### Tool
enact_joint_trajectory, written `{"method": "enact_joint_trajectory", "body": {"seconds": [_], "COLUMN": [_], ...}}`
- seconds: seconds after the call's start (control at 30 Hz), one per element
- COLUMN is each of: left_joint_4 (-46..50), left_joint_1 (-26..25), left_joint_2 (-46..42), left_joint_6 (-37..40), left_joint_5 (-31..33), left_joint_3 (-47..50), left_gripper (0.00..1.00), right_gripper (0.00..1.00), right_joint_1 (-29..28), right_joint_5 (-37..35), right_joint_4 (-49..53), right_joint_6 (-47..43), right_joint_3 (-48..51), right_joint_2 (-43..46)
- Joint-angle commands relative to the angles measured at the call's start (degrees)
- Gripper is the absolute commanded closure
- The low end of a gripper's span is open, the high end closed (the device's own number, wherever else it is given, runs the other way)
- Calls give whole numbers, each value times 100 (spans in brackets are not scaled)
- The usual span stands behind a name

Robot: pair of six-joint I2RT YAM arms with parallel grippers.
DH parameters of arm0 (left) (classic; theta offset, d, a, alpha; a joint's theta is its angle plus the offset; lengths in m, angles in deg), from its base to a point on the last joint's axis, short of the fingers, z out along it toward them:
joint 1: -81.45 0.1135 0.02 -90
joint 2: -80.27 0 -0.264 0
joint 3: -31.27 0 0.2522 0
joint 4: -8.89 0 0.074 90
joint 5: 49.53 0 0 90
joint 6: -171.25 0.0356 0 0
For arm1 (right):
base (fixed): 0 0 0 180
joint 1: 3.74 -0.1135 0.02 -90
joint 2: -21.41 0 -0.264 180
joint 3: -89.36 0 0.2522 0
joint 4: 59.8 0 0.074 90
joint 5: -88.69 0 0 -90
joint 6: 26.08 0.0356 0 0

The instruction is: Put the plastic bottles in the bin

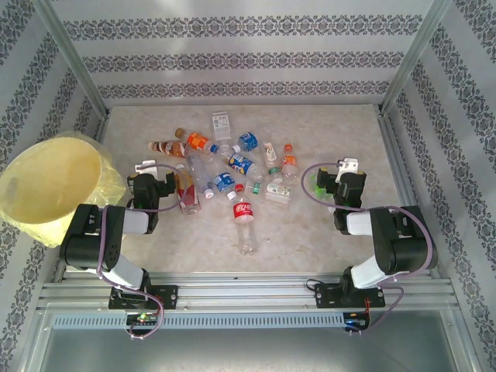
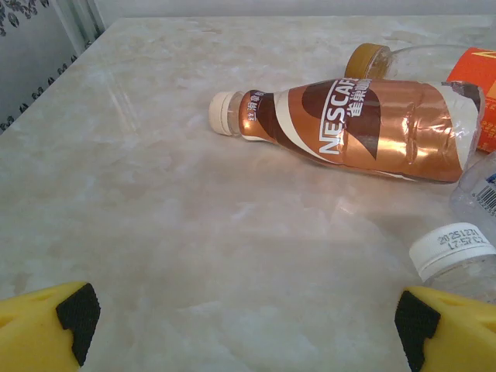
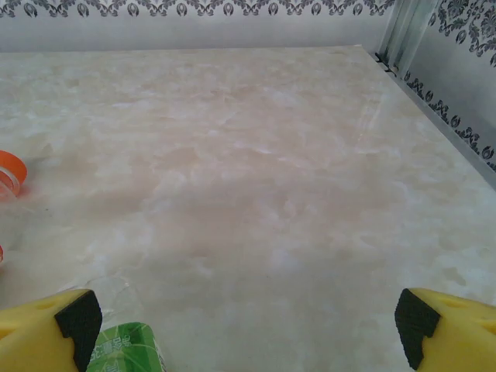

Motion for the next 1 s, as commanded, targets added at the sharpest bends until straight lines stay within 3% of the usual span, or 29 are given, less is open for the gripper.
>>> {"method": "enact_joint_trajectory", "body": {"seconds": [0.0,0.83,0.97], "left_joint_4": [-167,-192,532], "left_joint_1": [-37,-37,-44], "left_joint_2": [6,-4,-297], "left_joint_6": [-42,-34,57], "left_joint_5": [46,37,-137], "left_joint_3": [0,17,-237], "left_gripper": [1,1,1], "right_gripper": [2,2,2], "right_joint_1": [-51,-42,-33], "right_joint_5": [-86,-68,-12], "right_joint_4": [-188,-204,179], "right_joint_6": [-16,-9,-27], "right_joint_3": [-54,-37,-124], "right_joint_2": [56,71,361]}}
